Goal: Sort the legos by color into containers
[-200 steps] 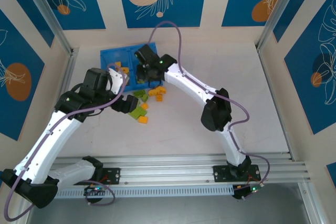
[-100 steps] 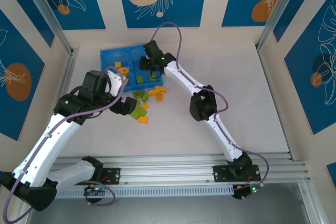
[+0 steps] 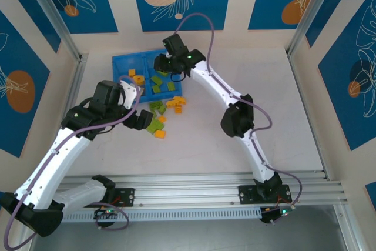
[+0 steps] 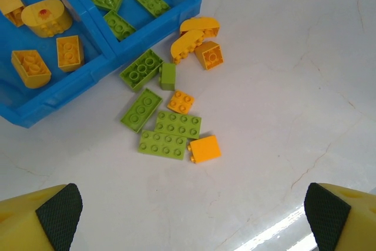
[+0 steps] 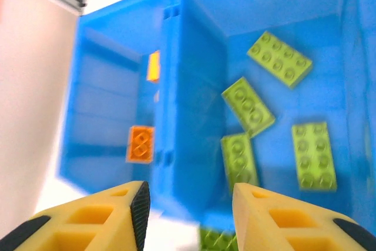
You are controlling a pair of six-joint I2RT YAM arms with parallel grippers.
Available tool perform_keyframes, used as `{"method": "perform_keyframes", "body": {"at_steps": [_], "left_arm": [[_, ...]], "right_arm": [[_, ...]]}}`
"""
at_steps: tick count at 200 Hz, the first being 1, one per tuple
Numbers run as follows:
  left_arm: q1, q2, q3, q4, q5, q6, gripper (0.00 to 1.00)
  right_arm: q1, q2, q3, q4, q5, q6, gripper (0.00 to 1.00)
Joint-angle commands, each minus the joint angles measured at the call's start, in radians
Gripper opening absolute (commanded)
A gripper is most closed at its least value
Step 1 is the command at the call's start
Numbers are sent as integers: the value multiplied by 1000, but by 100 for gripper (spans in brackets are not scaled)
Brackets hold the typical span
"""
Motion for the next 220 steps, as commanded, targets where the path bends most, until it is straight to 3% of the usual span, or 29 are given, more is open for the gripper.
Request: {"method": "perform_keyframes", "body": {"at_steps": [1, 27, 50, 76, 96, 136, 220], "left_arm": [[-12, -21, -11, 0, -35, 3, 100], [-12, -31, -19, -6, -41, 21, 100], [-12, -48, -36, -8, 25, 81, 100], [-17, -61, -58, -20, 46, 103, 100], [-17, -72, -72, -26, 46, 94, 100], [-18, -81, -81, -23, 42, 93, 100], [-18, -81, -93, -16, 23, 95, 100]], "right_arm": [[56, -108, -120, -110, -65, 154, 43], [122, -137, -236, -218, -10, 330, 49], [146, -111, -293, -229, -23, 438, 55], [138, -24, -246, -240, -93, 494, 69], [131, 37, -183, -246, -77, 488, 73], [114, 105, -155, -247, -10, 488, 69], [118, 156, -188, -185, -74, 499, 47]]}}
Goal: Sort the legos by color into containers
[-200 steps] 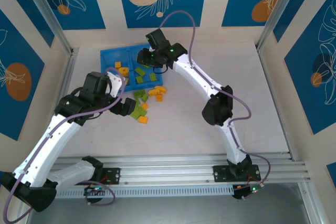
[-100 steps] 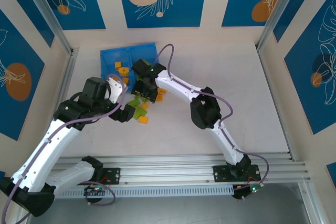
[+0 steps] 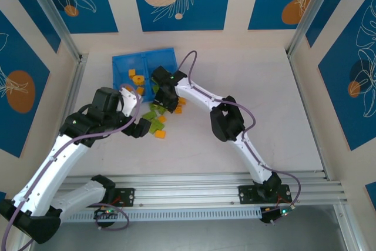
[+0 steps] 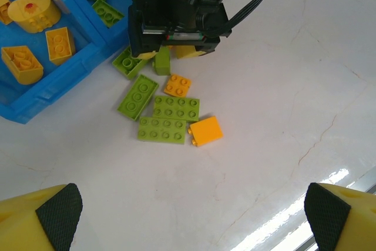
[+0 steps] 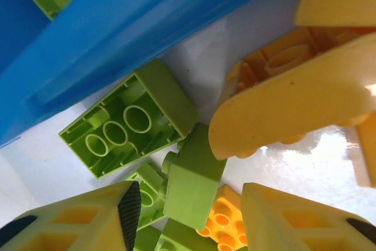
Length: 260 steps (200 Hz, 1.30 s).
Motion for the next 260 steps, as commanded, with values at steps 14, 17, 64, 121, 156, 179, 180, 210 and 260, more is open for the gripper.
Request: {"method": "perform_keyframes", "body": {"at_steps": [14, 17, 64, 121, 156, 179, 180, 210, 260], "left_arm": [[-12, -18, -16, -5, 2, 11, 100], [-13, -19, -17, -6, 2, 12, 100], [-12, -23, -21, -1, 7, 9, 100], [-12, -22, -23, 3, 5, 7, 100], [-12, -18, -18, 8, -12, -5, 100], [-14, -18, -11, 6, -23, -8, 100], [-14, -18, -11, 6, -23, -9, 100], [-14, -21, -11, 0, -30, -11, 100], [-14, -18, -3, -3, -45, -7, 100]], "right_arm": [[13, 25, -21, 3, -18, 27, 41], [13, 25, -24, 1, -16, 27, 41], [13, 16, -13, -41, 23, -23, 21], [48, -178, -42, -18, 158, -188, 12], [53, -247, -25, 109, 303, -331, 12], [24, -184, 89, 160, 325, -404, 13], [22, -179, 96, 161, 324, -407, 13], [-23, -30, 285, 204, 244, -458, 13], [-72, 90, 350, 293, 225, -428, 15]]}}
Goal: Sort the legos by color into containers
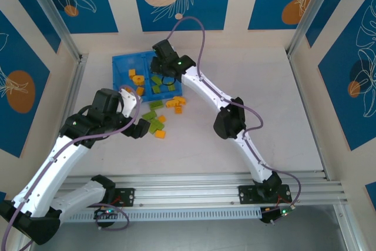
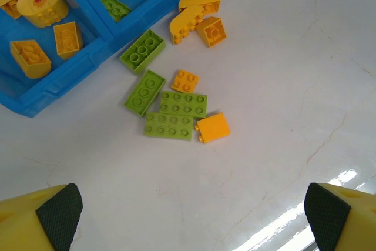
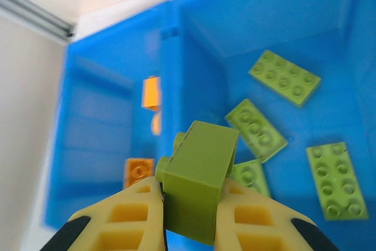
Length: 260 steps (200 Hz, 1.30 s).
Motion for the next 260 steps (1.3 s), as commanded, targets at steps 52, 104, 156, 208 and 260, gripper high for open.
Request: {"method": "perform_keyframes", "body": {"at_steps": [52, 104, 156, 208, 260], "left_arm": [[-14, 20, 7, -6, -4, -19, 100], [-13, 120, 65, -3, 14, -88, 100], [-76, 230, 18, 96, 51, -321, 88], [-159, 441, -11, 51, 26, -497, 75], [-201, 577, -98, 206, -29, -626, 69]], "right_arm": [[-32, 39, 42, 5, -111, 16, 38], [-66, -76, 15, -81, -187, -4, 40], [-183, -409, -302, -173, -338, -34, 43], [-310, -824, -862, -84, -445, -13, 61], [-345, -961, -934, -145, -459, -59, 82]]}}
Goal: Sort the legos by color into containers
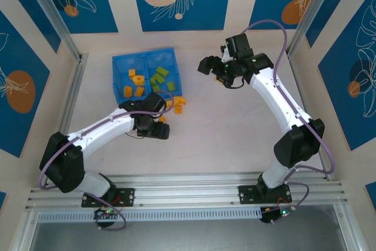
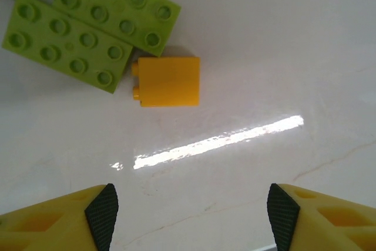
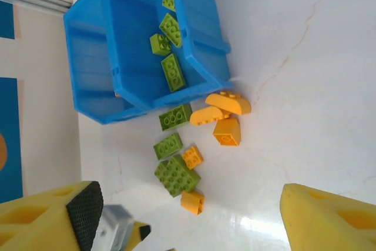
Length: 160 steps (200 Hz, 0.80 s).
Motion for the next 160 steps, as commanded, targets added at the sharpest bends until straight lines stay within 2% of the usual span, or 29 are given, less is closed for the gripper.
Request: {"method": "perform_keyframes", "body": {"at_steps": [1, 25, 86, 127, 160], "left_arm": [[-25, 59, -33, 101, -19, -84, 68], [-42, 144, -28, 155, -14, -80, 68], [-45, 242, -2, 109, -227, -92, 71], [-46, 307, 24, 186, -145, -20, 68], [-47, 325, 36, 216, -131, -4, 62]], "right_arm": [[-8, -52, 0, -38, -40, -30, 82], [-14, -81, -2, -51, -32, -29, 82], [-19, -112, -4, -79, -31, -24, 82], [-20, -107, 5, -79, -34, -15, 82], [-19, -92, 33, -100, -31, -17, 82]]}}
